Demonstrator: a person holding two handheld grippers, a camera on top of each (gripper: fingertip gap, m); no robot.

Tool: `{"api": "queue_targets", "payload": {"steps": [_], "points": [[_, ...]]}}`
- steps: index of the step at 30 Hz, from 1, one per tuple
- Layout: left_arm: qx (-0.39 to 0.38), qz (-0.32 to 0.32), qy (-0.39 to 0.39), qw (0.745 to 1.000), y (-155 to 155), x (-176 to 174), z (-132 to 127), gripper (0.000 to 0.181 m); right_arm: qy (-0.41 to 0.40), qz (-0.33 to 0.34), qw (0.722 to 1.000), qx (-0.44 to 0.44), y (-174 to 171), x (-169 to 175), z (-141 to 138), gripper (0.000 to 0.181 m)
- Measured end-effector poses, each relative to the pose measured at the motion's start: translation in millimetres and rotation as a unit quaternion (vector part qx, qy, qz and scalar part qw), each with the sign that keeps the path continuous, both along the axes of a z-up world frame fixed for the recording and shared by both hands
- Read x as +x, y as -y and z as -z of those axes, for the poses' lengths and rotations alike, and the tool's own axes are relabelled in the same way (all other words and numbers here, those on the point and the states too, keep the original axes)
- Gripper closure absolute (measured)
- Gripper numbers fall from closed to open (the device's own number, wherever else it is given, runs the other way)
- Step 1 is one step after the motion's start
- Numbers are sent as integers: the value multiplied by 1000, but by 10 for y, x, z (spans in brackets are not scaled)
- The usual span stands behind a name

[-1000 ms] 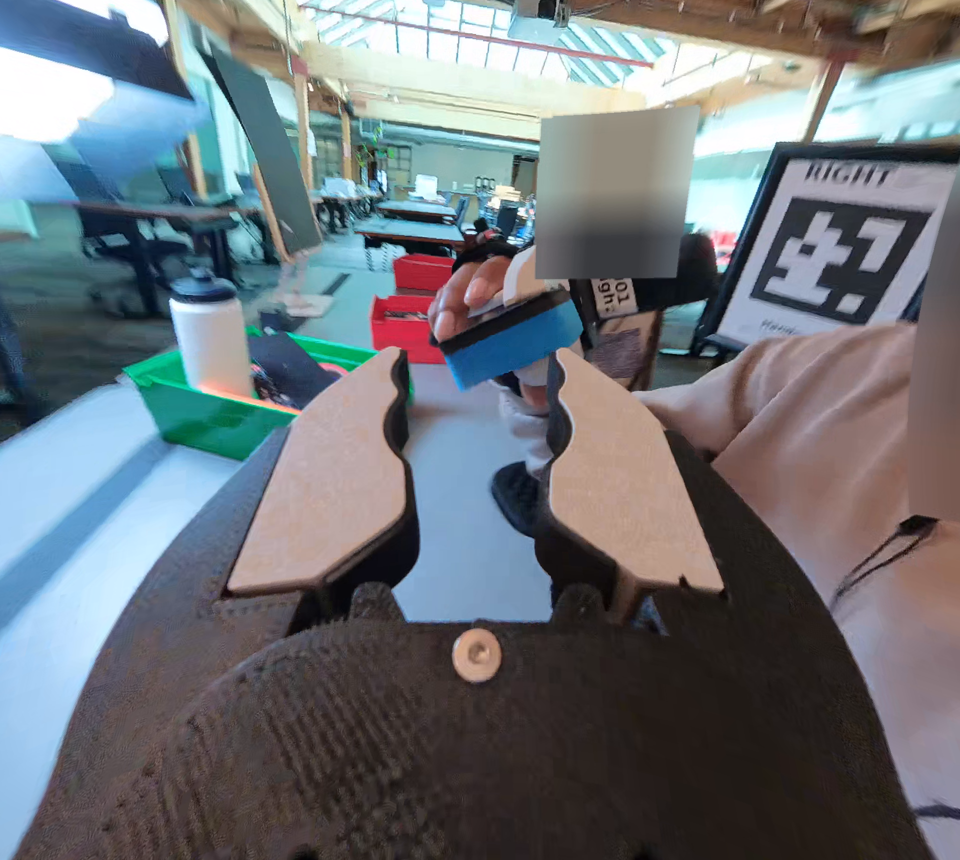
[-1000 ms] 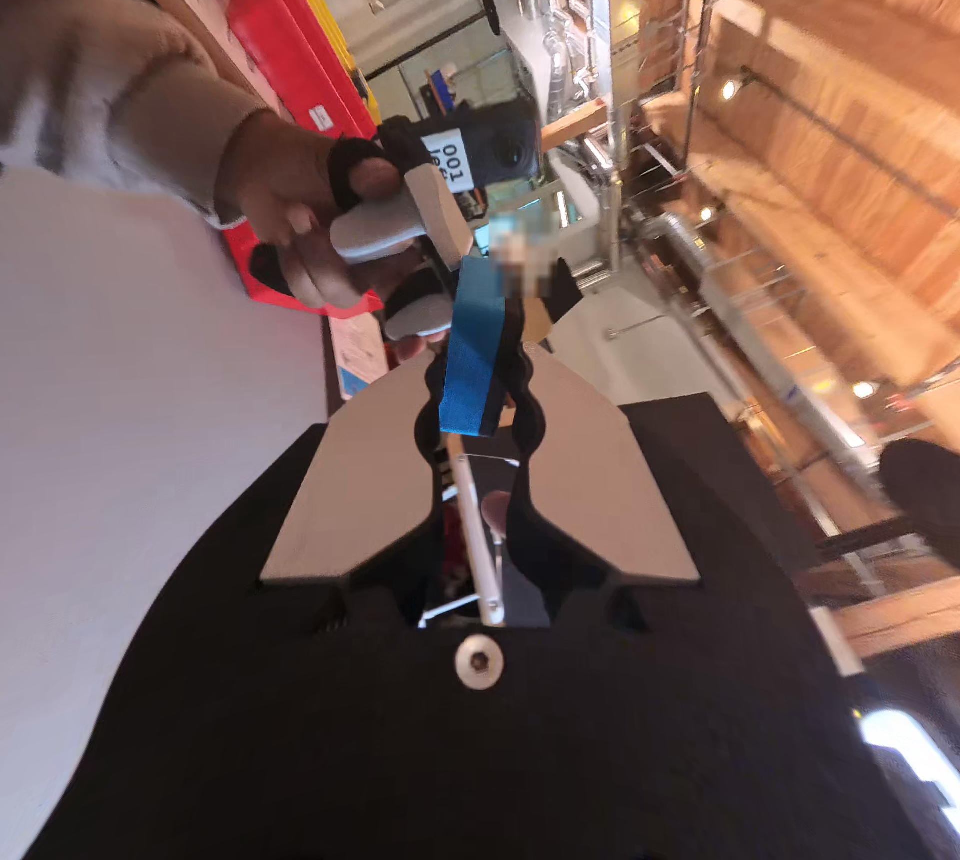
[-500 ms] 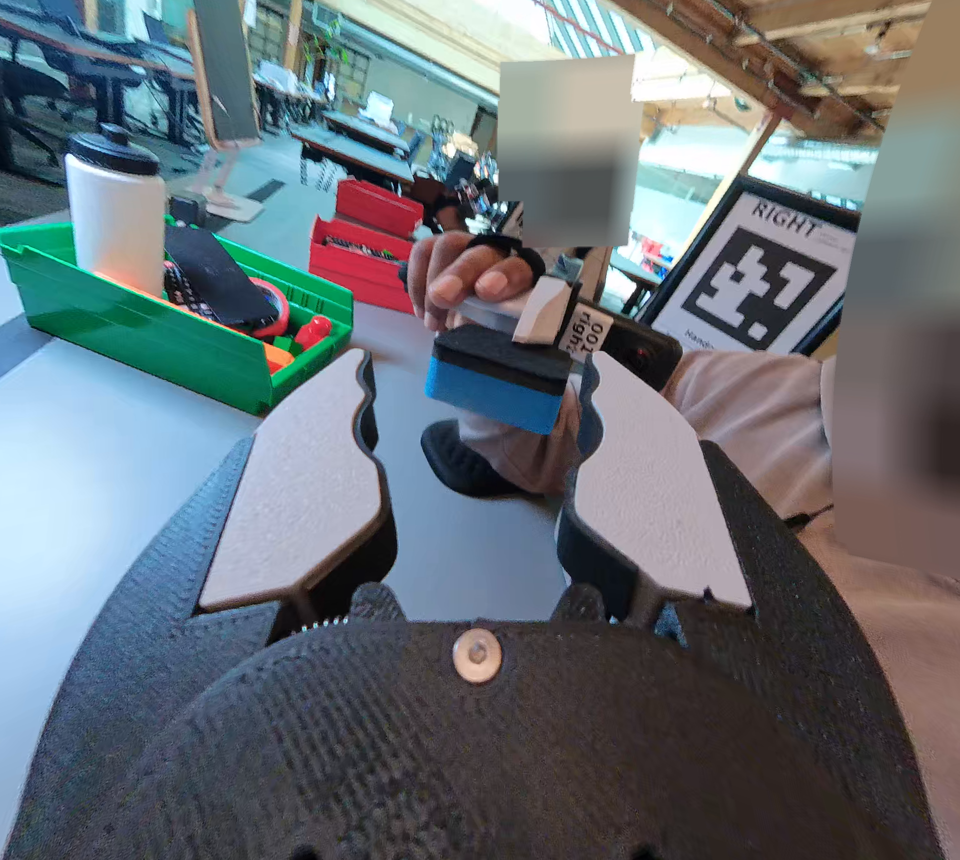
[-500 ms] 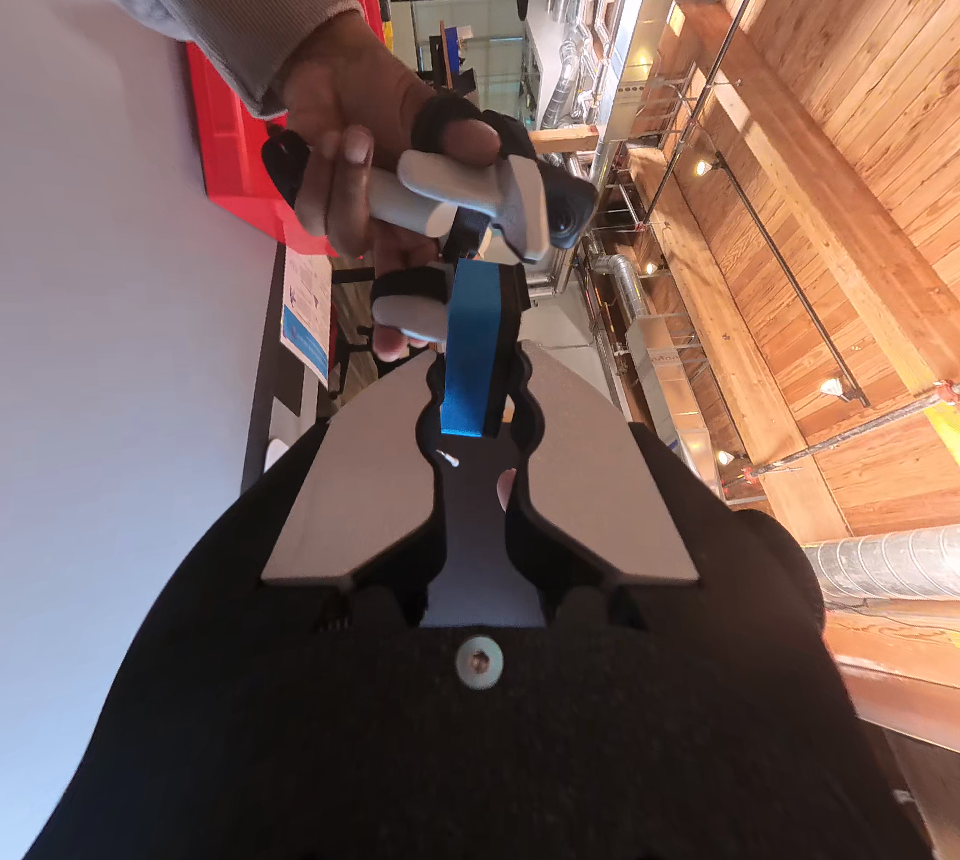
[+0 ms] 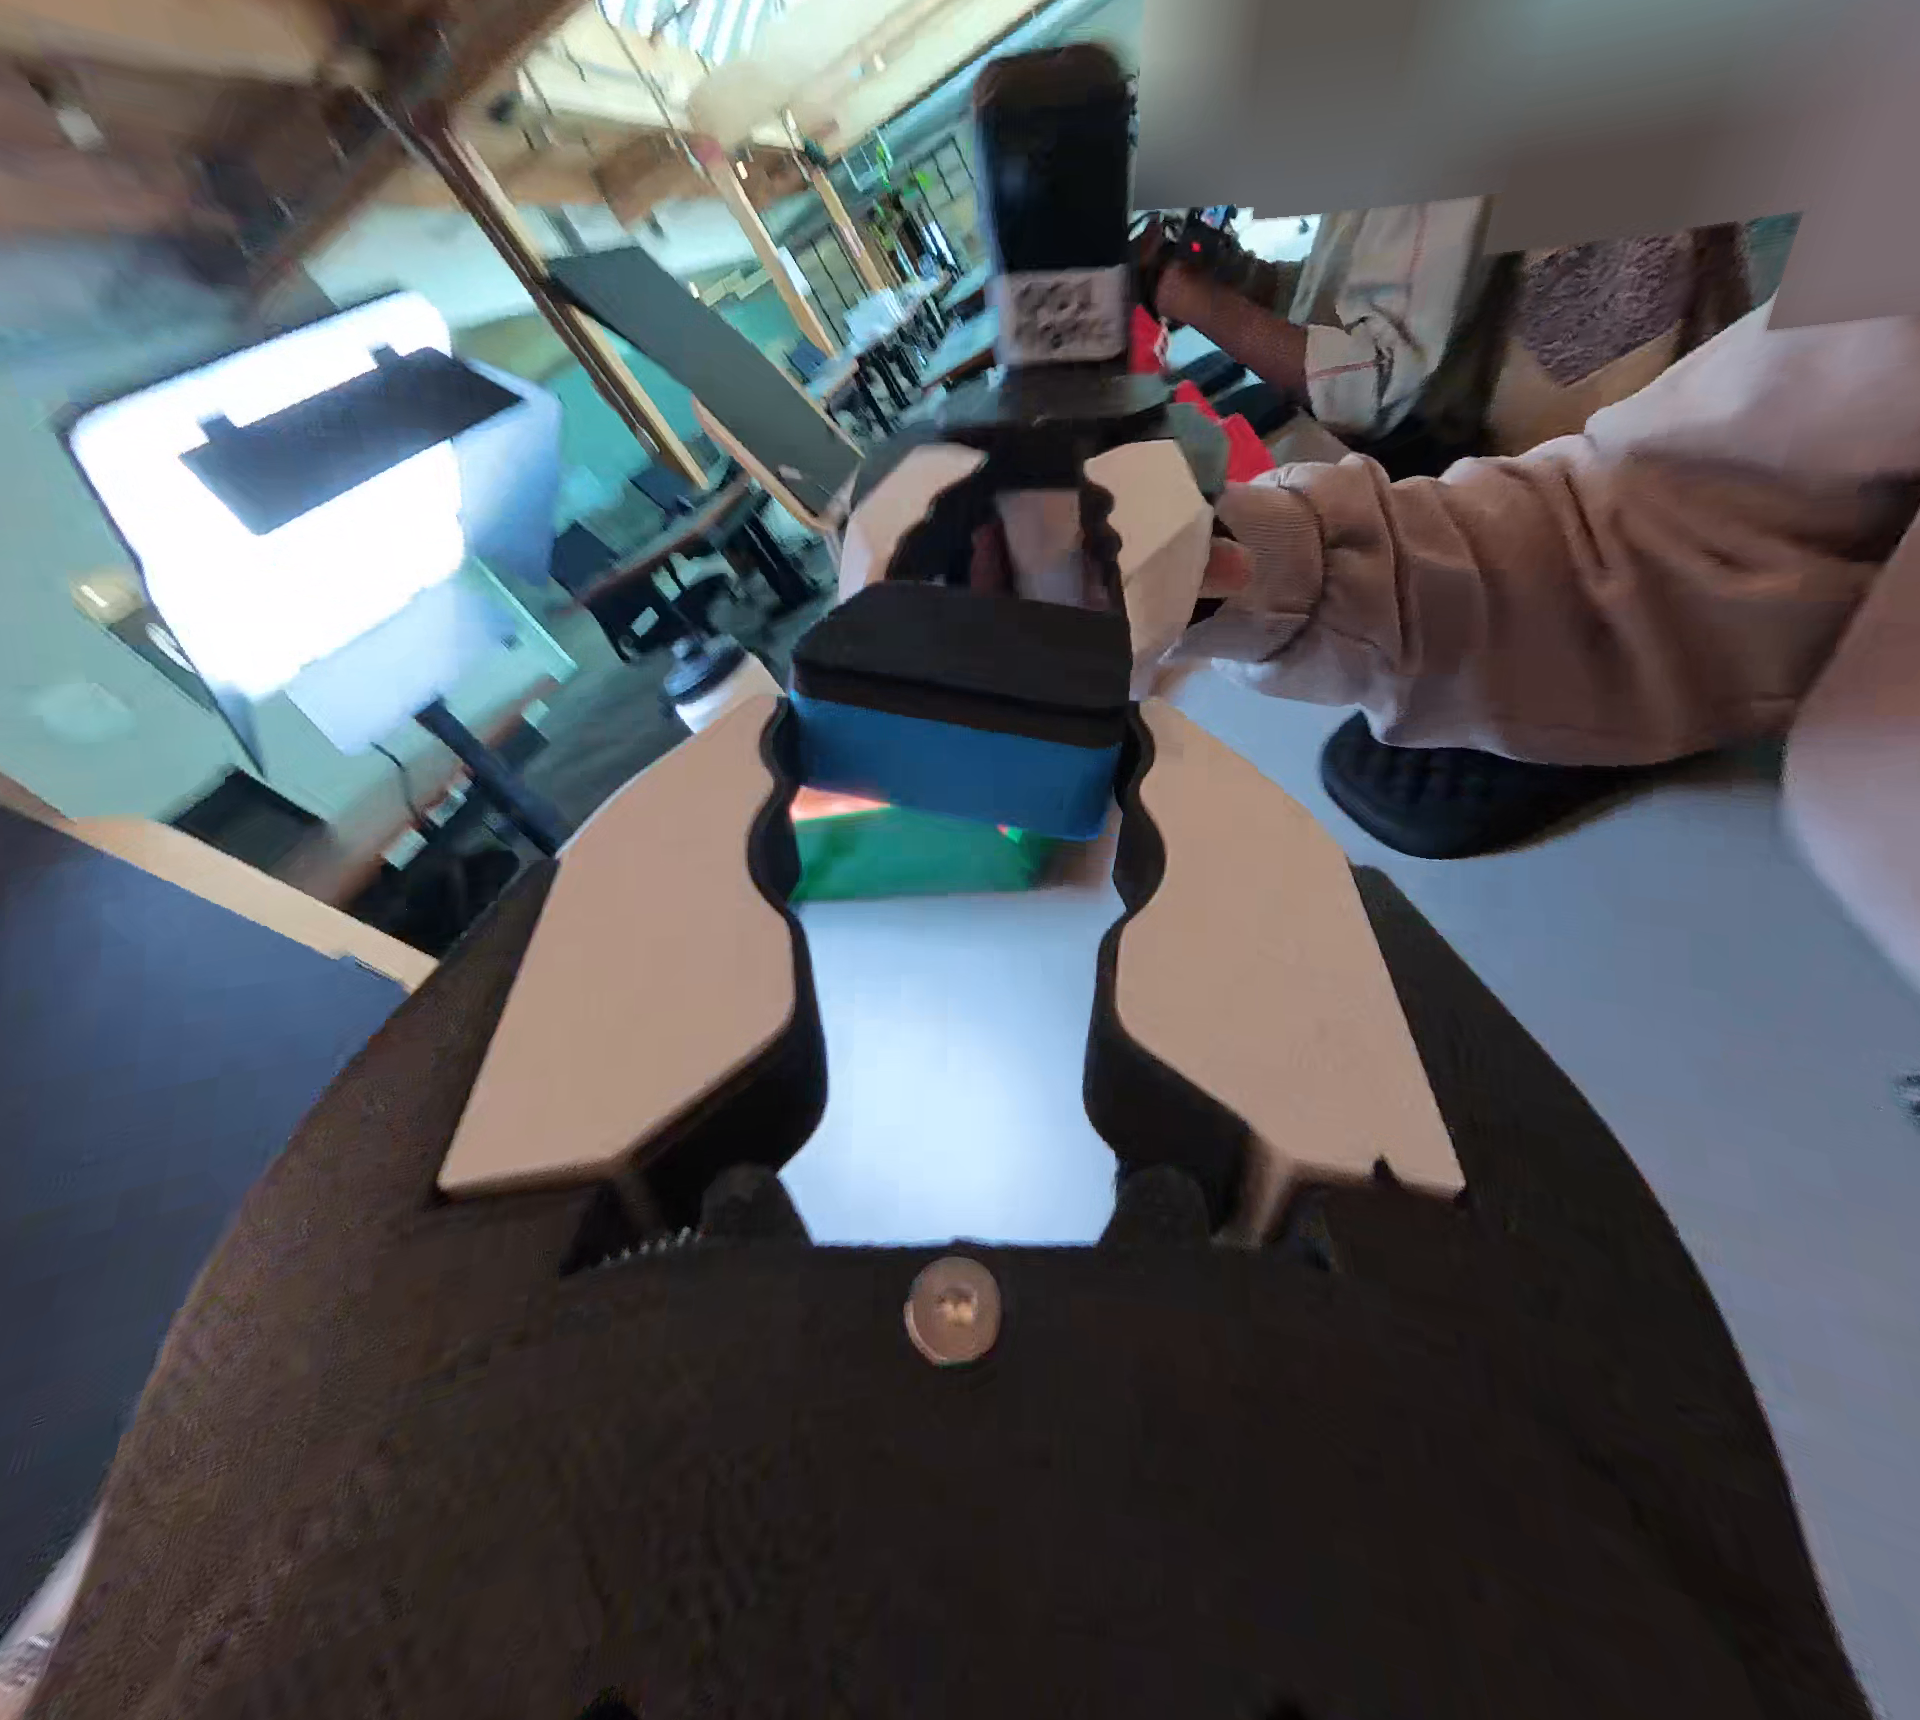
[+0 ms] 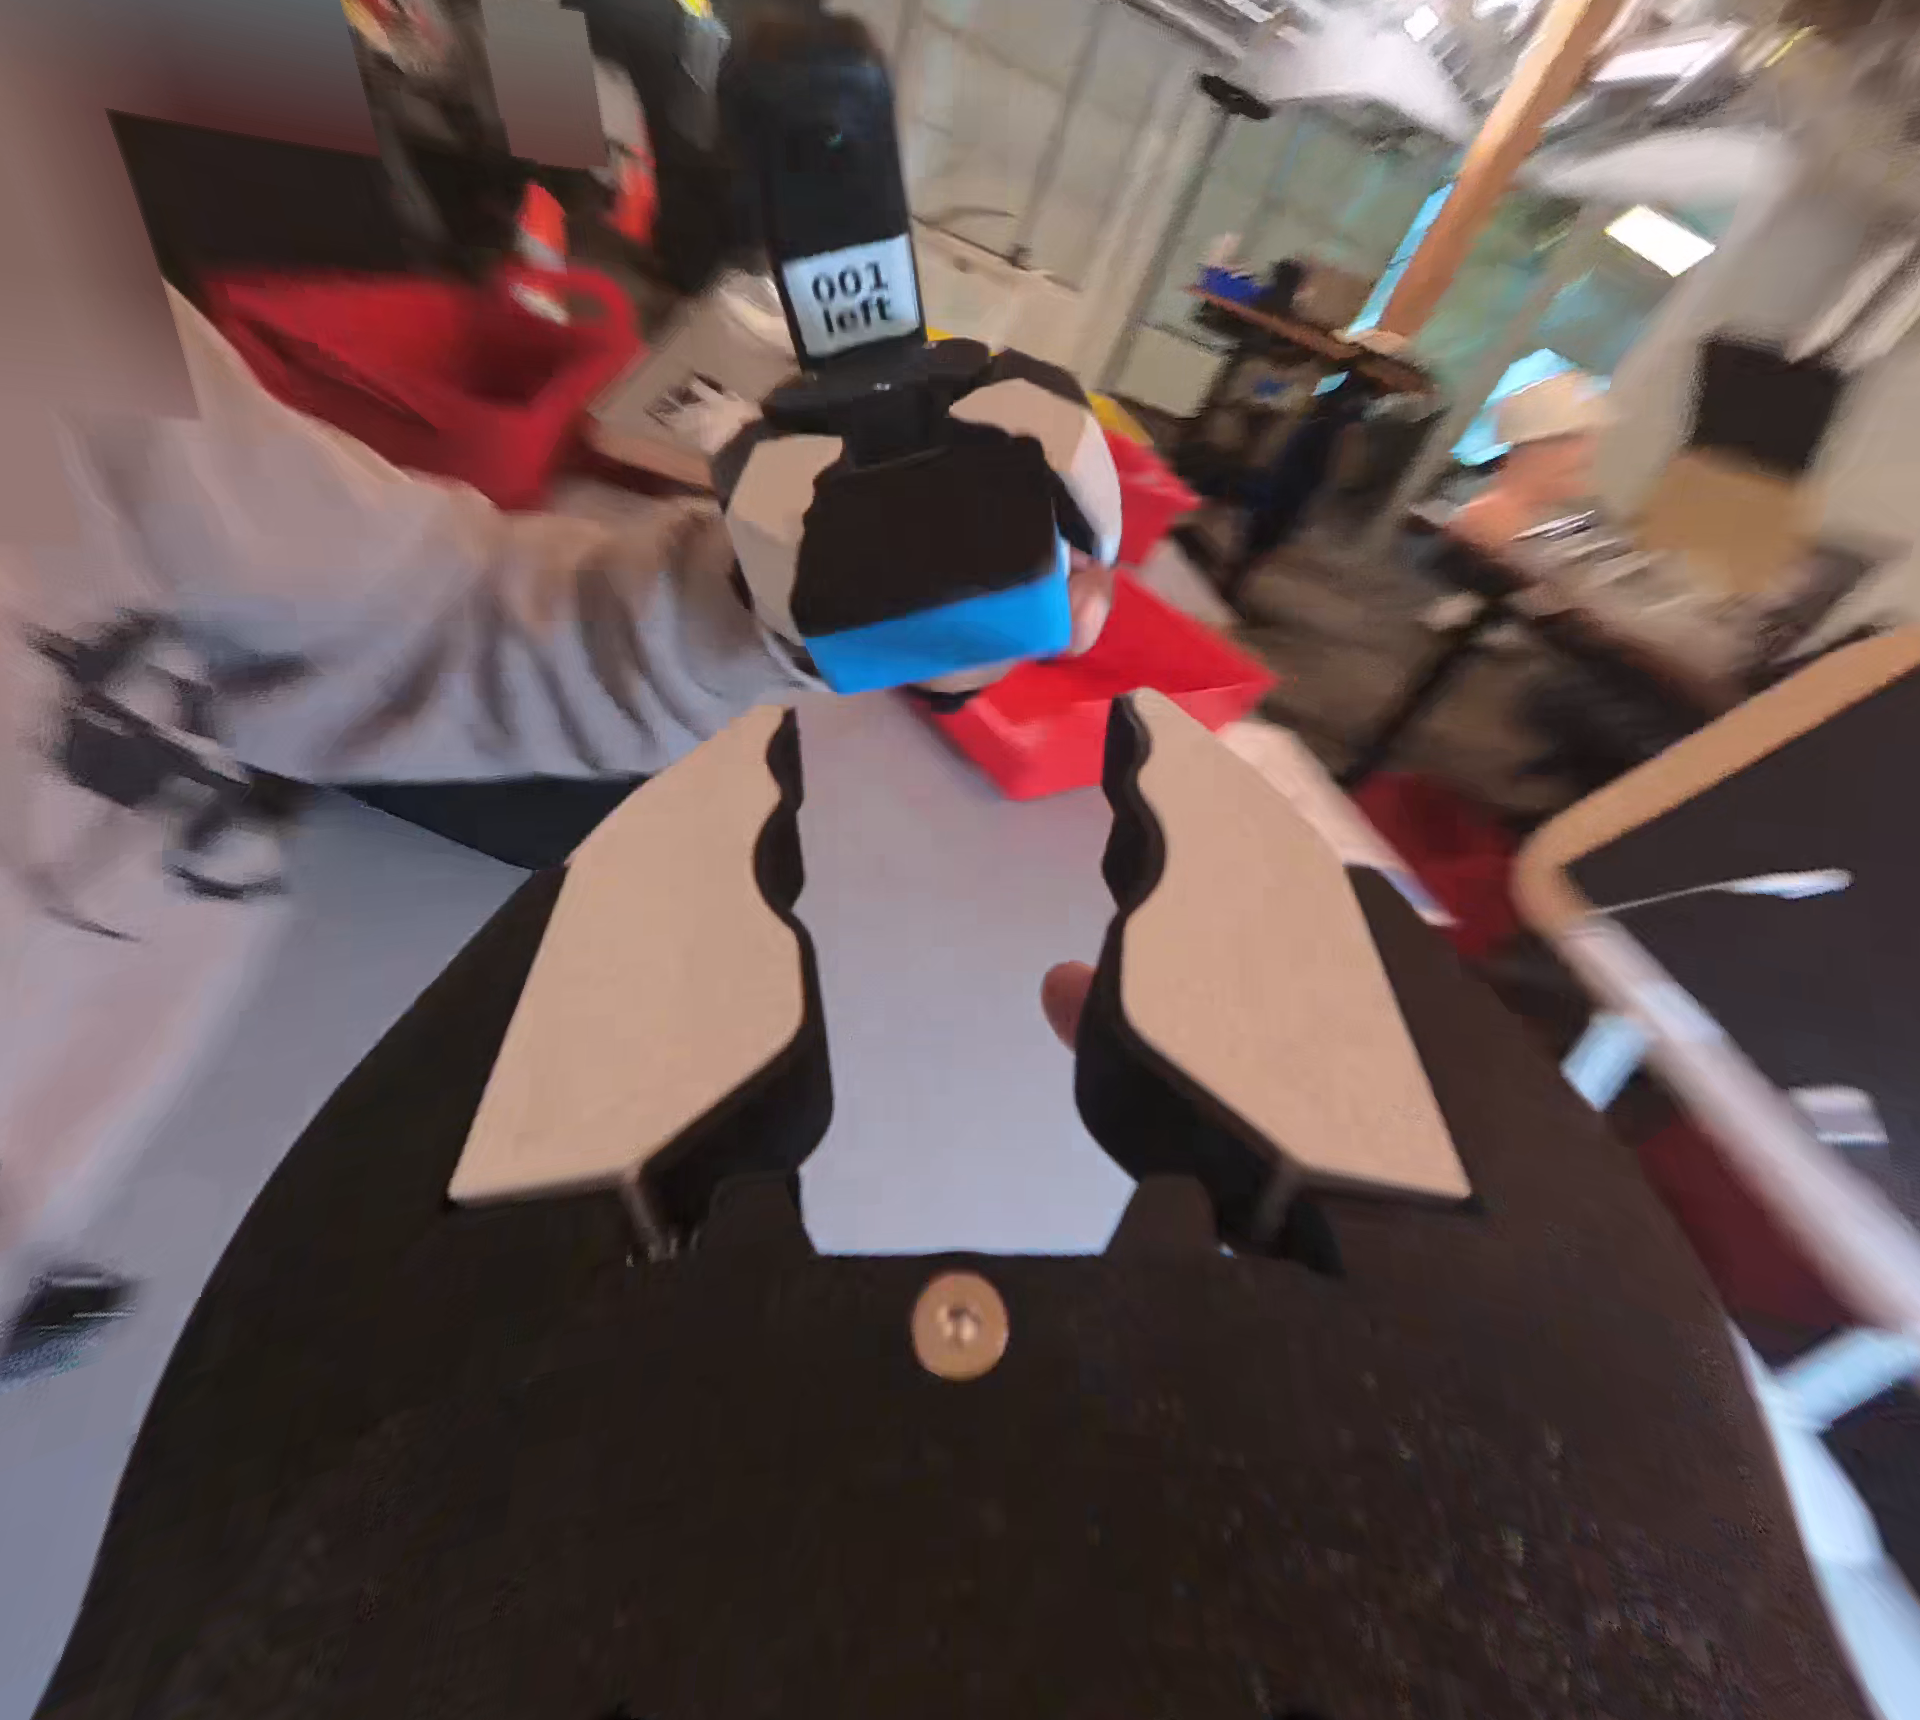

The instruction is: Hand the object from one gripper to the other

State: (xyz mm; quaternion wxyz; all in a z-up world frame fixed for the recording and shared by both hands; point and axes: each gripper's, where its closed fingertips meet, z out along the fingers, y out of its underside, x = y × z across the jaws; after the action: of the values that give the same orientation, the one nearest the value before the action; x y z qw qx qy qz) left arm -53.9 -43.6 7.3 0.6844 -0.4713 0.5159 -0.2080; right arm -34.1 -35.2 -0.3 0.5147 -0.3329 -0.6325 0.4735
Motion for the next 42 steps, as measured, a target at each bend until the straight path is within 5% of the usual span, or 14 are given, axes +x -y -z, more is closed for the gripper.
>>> {"api": "queue_targets", "payload": {"steps": [6,13,19,24,30,37,42], "points": [[162,-53,-17,985,91,44,-118,122,-3,-151,949,-277,60,64,-226,132],[221,-111,-59,967,-23,79,-41,122,34,-150,937,-315,196,-131,-128,158],[-1,-34,30,999,-101,24,-40,117,-63,-69,975,-204,-5,15,-318,159],[-185,70,126,972,-30,67,-134,122,-100,-3,995,7,86,166,-363,159],[-334,167,177,911,100,168,-179,119,-85,92,954,272,160,162,-233,159],[-459,233,177,839,152,271,-53,98,-67,78,925,365,313,93,-76,159],[-447,224,135,856,177,328,58,121,-49,103,915,388,226,49,-16,159]]}}
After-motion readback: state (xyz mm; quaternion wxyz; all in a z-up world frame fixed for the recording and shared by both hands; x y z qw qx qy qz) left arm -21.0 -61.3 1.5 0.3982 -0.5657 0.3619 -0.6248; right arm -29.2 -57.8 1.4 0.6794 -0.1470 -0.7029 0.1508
